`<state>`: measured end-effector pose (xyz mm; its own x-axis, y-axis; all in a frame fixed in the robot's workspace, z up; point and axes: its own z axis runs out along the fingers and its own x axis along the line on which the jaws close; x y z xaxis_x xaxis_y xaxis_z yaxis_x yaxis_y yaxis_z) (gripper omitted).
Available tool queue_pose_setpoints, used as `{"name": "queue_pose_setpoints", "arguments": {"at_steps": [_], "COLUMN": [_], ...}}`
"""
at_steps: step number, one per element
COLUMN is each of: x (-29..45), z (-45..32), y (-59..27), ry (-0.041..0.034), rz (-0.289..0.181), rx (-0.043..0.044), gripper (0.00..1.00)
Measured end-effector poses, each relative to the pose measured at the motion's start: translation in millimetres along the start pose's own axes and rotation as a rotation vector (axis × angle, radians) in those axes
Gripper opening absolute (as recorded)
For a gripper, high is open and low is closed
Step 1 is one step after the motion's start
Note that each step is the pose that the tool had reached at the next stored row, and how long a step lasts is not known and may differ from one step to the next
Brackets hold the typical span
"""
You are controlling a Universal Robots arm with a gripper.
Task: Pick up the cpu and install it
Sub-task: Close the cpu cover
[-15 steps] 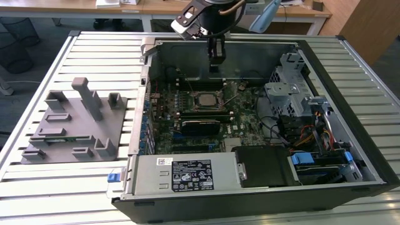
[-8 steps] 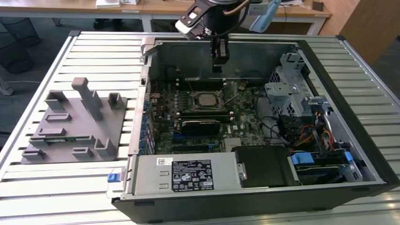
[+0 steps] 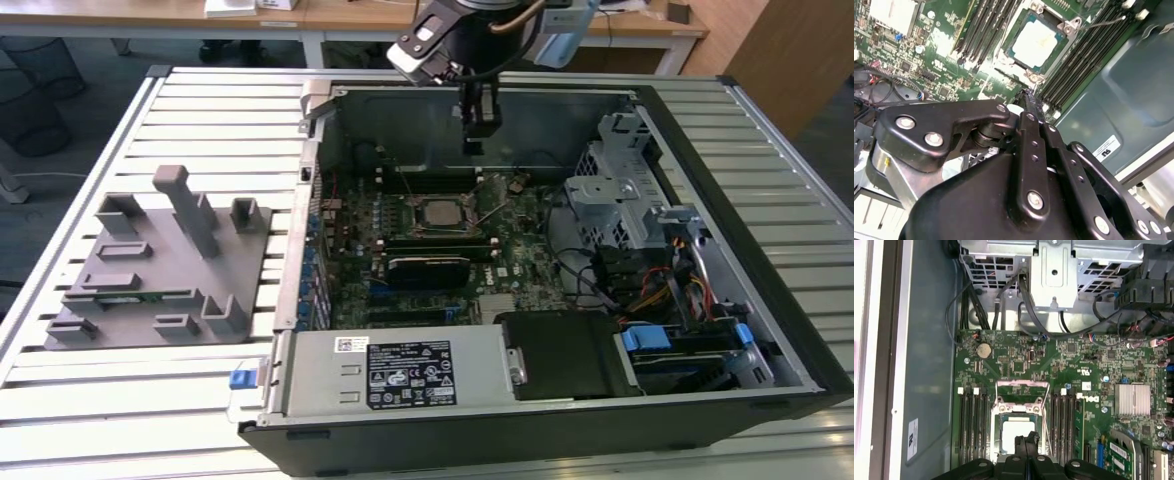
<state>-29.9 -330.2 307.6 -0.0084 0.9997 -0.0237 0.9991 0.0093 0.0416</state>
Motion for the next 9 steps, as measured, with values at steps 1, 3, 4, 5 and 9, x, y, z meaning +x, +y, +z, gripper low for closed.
{"name": "queue_pose_setpoints", "arguments": {"at_steps": [1,3,4,5,9], "x": [0.0,0.0,0.0,0.0,-0.1], "z": [0.1,0.3,0.4,0.5,0.8], "y": [1.2,3.2,4.3,5.4,9.8], "ry": [0.0001,0.0004,0.0006,0.0006,0.0006], "rz": [0.0,0.0,0.0,0.0,0.0], "rx": [0.0,0.0,0.0,0.0,0.0], "gripper": [0.11,0.11,0.11,0.11,0.11]}}
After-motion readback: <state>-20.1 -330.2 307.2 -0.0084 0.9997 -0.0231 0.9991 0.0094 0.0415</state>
